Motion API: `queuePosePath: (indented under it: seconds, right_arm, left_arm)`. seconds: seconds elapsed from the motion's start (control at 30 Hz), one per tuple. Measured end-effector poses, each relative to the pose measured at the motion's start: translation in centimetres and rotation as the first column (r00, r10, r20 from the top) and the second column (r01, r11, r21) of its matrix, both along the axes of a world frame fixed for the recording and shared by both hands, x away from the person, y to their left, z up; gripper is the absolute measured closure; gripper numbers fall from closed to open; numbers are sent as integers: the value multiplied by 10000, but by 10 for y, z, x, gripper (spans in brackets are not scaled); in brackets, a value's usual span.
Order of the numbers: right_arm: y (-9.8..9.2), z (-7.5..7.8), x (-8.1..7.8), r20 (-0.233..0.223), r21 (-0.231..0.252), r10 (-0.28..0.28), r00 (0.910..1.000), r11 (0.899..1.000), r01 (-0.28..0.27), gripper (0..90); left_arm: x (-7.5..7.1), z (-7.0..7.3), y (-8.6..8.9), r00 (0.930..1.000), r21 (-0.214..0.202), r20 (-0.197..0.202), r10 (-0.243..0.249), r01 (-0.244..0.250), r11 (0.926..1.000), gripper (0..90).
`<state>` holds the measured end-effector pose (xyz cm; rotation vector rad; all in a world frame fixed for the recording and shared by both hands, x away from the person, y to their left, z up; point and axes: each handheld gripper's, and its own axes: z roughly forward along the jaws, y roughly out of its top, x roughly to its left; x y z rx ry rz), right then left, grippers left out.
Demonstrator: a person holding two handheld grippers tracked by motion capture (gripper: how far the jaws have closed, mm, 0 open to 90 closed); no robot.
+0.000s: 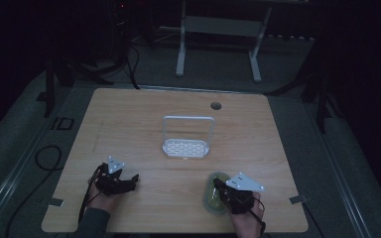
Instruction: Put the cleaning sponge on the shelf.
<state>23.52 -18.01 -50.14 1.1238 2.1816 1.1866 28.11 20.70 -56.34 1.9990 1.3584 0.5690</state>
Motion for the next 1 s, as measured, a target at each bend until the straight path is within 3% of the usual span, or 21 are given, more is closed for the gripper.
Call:
queuePosePath:
  seconds: [0.2, 0.43, 1.0]
  right_arm:
    - [10, -5, -5, -163, -248, 401, 9991, 9989, -405, 883]
    - [11, -15, -11, -669, -522, 883, 9938, 9944, -918, 857]
    - [-3, -15, -19, -868, -718, 788, 9931, 9938, -851, 859]
  left_arm:
    - [0, 0, 0, 10000, 1, -1, -3, 3, 10000, 188]
    - [0, 0, 0, 10000, 0, 1, -2, 2, 10000, 188]
    - [0, 0, 0, 10000, 9, -5, -7, 7, 10000, 188]
